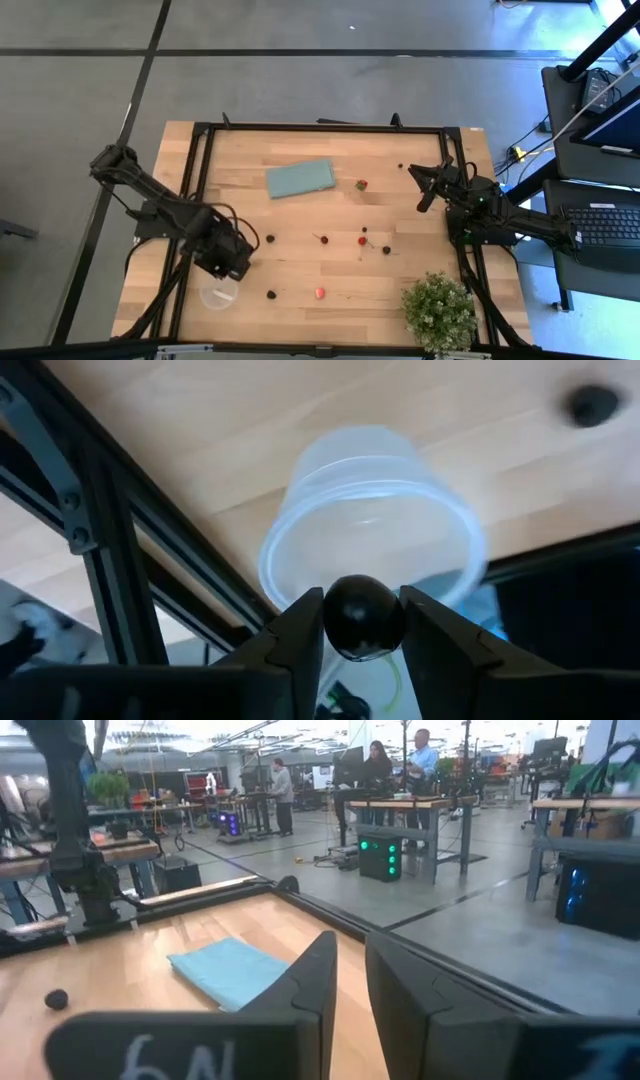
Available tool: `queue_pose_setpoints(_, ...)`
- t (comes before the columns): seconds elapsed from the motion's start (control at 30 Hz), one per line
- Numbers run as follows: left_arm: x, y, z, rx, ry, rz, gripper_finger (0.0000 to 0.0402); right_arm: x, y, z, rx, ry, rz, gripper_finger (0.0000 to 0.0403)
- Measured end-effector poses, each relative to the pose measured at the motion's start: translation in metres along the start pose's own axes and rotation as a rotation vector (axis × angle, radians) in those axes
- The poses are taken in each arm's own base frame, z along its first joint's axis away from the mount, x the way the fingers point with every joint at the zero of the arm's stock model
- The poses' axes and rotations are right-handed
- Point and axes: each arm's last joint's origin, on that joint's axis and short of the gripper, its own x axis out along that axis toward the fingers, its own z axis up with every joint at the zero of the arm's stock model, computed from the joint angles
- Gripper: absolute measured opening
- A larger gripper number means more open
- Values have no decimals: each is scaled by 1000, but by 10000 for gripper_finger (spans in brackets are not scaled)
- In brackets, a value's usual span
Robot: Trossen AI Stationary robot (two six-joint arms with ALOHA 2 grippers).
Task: Pick and placing Produce into tupperware
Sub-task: Put the left black cherry into the transparent container
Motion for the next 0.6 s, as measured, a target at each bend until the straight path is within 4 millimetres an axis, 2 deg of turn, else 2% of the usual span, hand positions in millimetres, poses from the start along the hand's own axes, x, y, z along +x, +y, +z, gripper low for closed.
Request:
queue_pose_setpoints(0.27, 33, -17, -2, 22, -27, 71, 104, 0, 0, 0, 26, 0, 0, 61)
queue_pose_setpoints(0.43, 49, -21, 0, 15, -64, 129, 126, 0, 0, 0, 27, 0, 0, 61)
queue_pose_setpoints(0.6, 55, -23, 2, 31, -77, 154, 138, 0, 0, 0, 28, 0, 0, 61)
